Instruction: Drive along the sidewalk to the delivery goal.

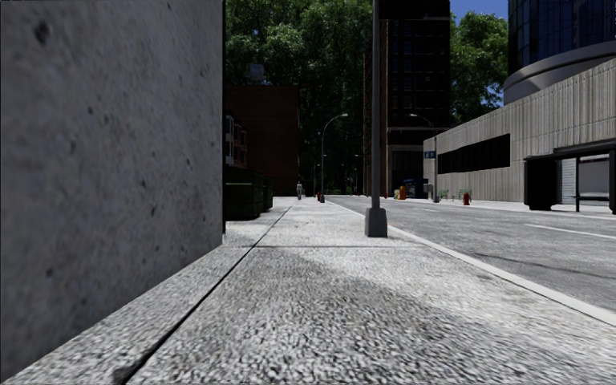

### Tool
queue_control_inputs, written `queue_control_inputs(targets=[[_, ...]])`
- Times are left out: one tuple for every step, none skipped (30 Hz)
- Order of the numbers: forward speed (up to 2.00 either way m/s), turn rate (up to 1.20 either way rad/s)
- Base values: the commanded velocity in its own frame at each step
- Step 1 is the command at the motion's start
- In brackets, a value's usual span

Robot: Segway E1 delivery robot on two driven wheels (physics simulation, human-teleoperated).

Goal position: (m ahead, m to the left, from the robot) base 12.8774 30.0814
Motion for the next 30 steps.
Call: queue_control_inputs(targets=[[1.67, 0.00], [1.67, 0.00], [1.67, 0.00], [1.67, 0.00], [1.67, 0.00], [1.67, 0.00], [1.67, 0.00], [1.67, 0.00], [1.67, 0.00], [1.67, 0.00], [1.67, 0.00], [1.67, 0.00], [1.67, 0.00], [1.67, 0.00], [1.67, 0.00], [1.67, 0.00], [1.67, 0.00], [1.67, 0.00], [1.67, 0.00], [1.67, 0.00], [1.67, 0.00], [1.67, 0.00], [1.67, 0.00], [1.67, 0.00], [1.67, 0.00], [1.67, 0.00], [1.67, 0.00], [1.67, 0.00], [1.67, 0.00], [1.67, 0.00]])
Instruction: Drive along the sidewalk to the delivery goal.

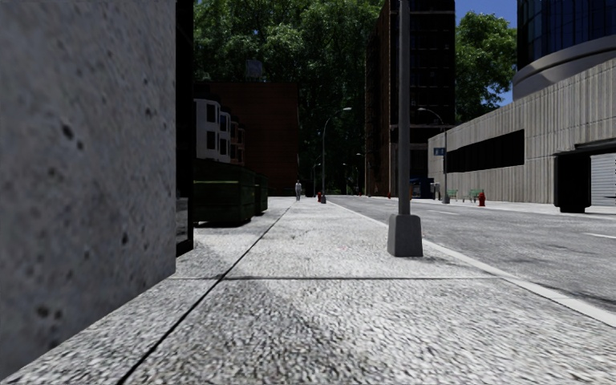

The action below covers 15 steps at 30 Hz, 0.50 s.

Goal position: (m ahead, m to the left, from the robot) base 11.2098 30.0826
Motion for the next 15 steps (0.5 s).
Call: queue_control_inputs(targets=[[1.67, 0.00], [1.67, 0.00], [1.67, 0.00], [1.67, 0.00], [1.67, 0.00], [1.67, 0.00], [1.67, 0.00], [1.67, 0.00], [1.67, 0.00], [1.67, 0.00], [1.67, 0.00], [1.67, 0.00], [1.67, 0.00], [1.67, 0.00], [1.67, 0.00]])
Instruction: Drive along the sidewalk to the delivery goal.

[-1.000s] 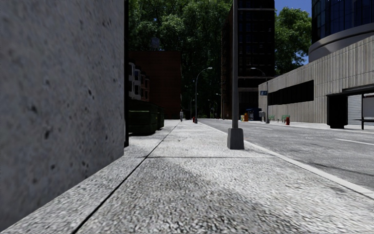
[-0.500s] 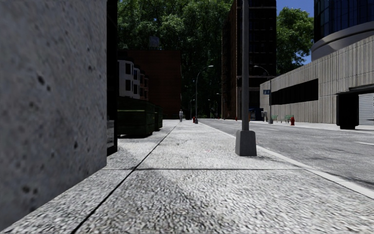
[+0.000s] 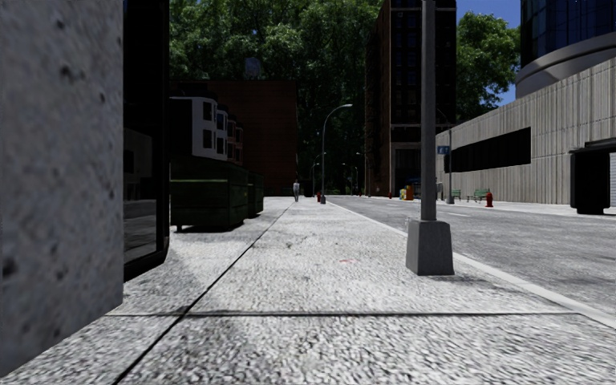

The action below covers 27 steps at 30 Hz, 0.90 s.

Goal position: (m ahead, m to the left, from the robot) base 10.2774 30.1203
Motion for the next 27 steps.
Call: queue_control_inputs(targets=[[1.67, 0.00], [1.67, 0.00], [1.67, 0.00], [1.67, 0.00], [1.67, 0.00], [1.67, 0.00], [1.67, 0.00], [1.67, 0.00], [1.67, 0.00], [1.67, 0.00], [1.67, 0.00], [1.67, 0.00], [1.67, 0.00], [1.67, 0.00], [1.67, 0.00], [1.67, 0.00], [1.67, 0.00], [1.67, 0.00], [1.67, 0.00], [1.67, 0.00], [1.67, 0.00], [1.67, 0.00], [1.67, 0.00], [1.67, 0.00], [1.67, 0.00], [1.67, 0.00], [1.67, 0.00]])
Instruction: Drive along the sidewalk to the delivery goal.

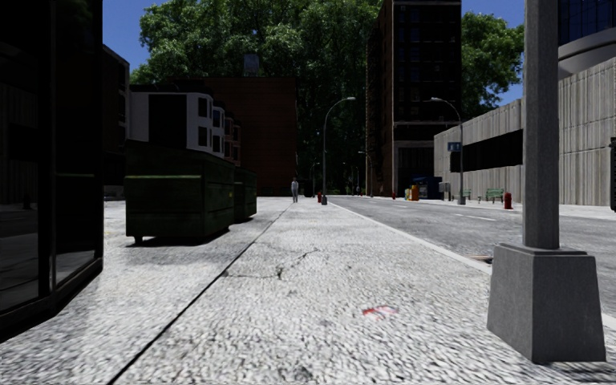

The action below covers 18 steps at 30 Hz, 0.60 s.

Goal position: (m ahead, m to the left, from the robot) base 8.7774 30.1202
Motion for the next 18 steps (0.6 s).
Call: queue_control_inputs(targets=[[1.67, 0.00], [1.67, 0.00], [1.67, 0.00], [1.67, 0.00], [1.67, 0.00], [1.70, 0.00], [1.81, 0.00], [1.92, 0.00], [2.00, 0.00], [2.00, 0.00], [2.00, 0.00], [2.00, 0.00], [2.00, 0.00], [2.00, 0.00], [2.00, 0.00], [2.00, 0.00], [2.00, 0.00], [2.00, 0.00]])
